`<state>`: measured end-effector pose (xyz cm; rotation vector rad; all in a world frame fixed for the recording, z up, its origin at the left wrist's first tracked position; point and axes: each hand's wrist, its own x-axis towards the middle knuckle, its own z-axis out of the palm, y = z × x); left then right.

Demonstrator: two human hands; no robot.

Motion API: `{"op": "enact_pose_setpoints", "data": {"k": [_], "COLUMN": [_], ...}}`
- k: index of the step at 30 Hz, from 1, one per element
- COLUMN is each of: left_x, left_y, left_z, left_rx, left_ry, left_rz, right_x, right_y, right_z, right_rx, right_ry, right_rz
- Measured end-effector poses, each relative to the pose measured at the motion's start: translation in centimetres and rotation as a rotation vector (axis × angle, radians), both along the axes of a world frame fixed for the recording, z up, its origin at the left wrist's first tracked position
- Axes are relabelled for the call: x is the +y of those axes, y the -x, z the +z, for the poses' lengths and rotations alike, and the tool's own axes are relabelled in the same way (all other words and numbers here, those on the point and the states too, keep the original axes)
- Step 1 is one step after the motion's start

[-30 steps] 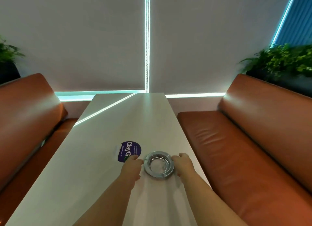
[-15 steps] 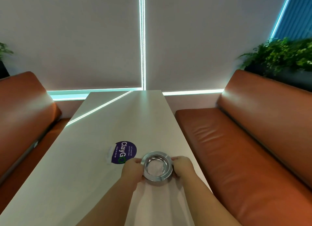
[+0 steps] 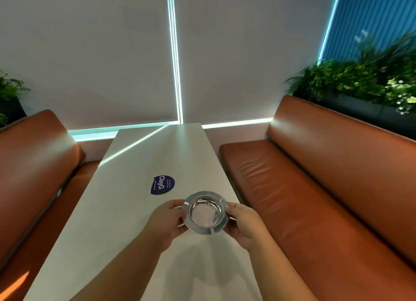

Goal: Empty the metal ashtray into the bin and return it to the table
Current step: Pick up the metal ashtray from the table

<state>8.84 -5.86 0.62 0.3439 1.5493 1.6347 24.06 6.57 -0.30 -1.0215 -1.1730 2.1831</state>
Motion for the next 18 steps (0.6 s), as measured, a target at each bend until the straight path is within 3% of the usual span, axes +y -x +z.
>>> {"op": "enact_pose_setpoints", "data": {"k": [8, 18], "left_x": [-8.4, -9.9], "left_y": [-15.1, -34.1], "left_z": [1.3, -4.2], "left_rx": [0.009, -0.021], "left_ry": [0.003, 0.106], "left_rz": [-0.278, -0.577], "right_x": [-12.0, -19.5], "right_y": [-18.6, -39.5], "right_z": [2.0, -3.8], "right_rx": [0.001, -0.081], "right_ry": [-0.108, -0.017], "right_rz": [-0.065, -0.344]}}
